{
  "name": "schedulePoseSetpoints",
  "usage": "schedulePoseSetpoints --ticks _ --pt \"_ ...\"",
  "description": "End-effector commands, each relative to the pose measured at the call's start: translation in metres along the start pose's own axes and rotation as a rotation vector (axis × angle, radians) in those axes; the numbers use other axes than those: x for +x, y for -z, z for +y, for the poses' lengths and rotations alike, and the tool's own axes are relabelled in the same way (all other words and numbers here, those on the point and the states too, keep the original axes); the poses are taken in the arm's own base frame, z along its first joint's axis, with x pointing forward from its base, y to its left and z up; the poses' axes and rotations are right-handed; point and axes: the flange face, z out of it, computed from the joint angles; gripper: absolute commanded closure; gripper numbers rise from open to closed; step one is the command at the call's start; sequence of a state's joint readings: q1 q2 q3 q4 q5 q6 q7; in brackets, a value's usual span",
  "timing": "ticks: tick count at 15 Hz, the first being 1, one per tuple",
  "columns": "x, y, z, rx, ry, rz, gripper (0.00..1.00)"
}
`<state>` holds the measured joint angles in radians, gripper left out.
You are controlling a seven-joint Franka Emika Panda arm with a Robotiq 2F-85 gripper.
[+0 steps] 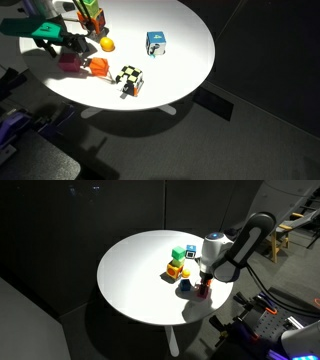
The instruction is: Pick up the pink block and put it on the blue block
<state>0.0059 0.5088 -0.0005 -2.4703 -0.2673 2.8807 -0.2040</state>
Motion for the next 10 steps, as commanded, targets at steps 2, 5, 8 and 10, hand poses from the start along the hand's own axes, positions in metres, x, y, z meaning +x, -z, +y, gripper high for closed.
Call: schedulePoseSetpoints --ticks 2,5,8,10 --pt "0.0057 -0.0038 0.0058 -0.001 0.005 0.009 0.26" --pt "0.0079 -0.0061 0.0066 -0.002 -0.003 0.003 0.53" --pt "0.0078 -0.0032 0.0052 0.001 -0.018 -0.003 0.68" --pt "0.0063 -0.0001 0.0052 -0.003 -0.033 -0.012 0.69"
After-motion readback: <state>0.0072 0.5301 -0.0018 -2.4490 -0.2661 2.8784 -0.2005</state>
